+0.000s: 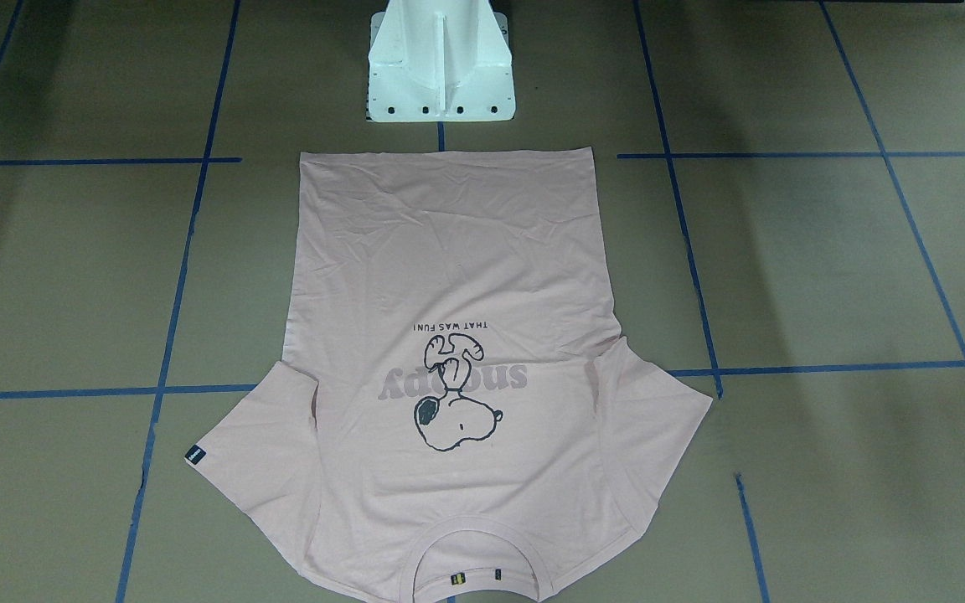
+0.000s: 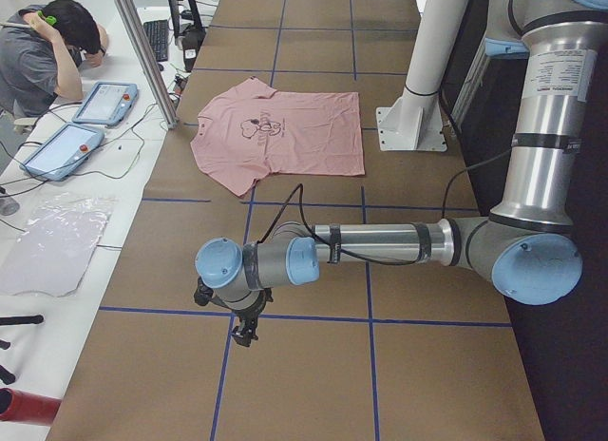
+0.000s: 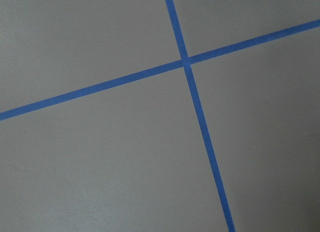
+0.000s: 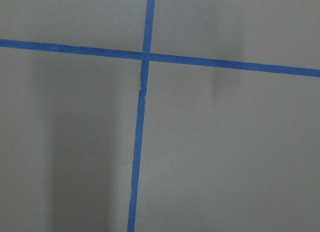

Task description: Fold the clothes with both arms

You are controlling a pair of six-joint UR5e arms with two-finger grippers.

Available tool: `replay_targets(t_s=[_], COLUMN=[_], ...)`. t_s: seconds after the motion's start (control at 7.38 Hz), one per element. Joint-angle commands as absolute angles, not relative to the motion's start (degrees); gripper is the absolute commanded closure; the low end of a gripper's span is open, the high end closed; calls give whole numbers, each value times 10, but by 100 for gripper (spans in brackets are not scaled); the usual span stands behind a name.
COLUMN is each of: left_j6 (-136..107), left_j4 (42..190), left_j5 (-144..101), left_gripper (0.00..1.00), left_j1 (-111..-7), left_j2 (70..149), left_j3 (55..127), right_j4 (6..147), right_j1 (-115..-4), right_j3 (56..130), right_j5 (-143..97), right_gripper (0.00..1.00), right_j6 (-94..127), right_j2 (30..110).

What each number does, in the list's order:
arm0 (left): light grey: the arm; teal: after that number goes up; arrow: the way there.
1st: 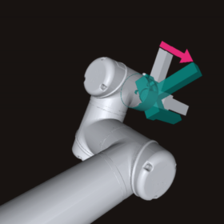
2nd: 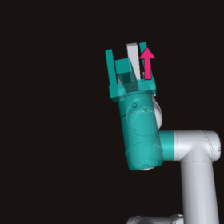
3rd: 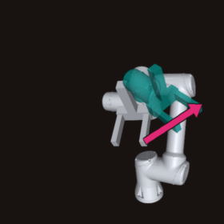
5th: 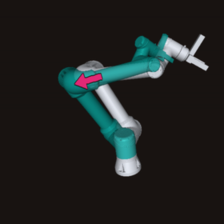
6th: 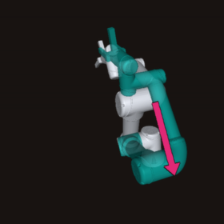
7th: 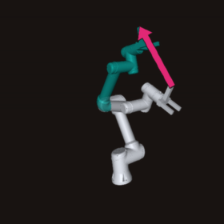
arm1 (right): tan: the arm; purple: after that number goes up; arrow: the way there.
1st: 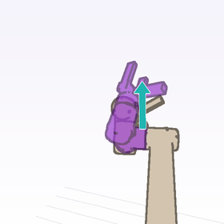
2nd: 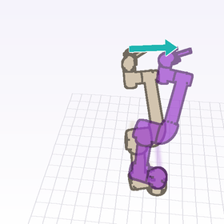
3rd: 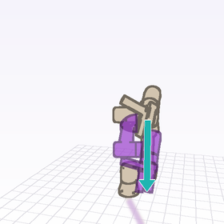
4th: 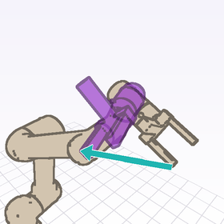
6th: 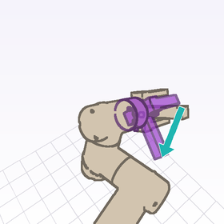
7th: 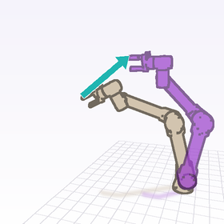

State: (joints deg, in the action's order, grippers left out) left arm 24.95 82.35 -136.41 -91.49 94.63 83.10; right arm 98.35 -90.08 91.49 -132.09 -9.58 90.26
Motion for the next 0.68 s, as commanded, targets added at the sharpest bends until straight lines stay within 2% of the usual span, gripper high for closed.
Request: replay_targets(t_s=[0.0,0.27,0.54], left_j6=[250,250,244], left_j4=[824,860,951], left_j5=[-1364,-1364,-1366], left_gripper=[0,0,0], left_j1=[-915,-915,-913], left_j2=[946,965,1018], left_j3=[831,850,851], right_j4=[983,983,983], right_j1=[-901,-899,-856], right_j3=[917,919,918], right_j5=[-1320,-1322,-1322], right_gripper=[0,0,0], right_j6=[-96,-94,-36], right_j2=[899,869,790])
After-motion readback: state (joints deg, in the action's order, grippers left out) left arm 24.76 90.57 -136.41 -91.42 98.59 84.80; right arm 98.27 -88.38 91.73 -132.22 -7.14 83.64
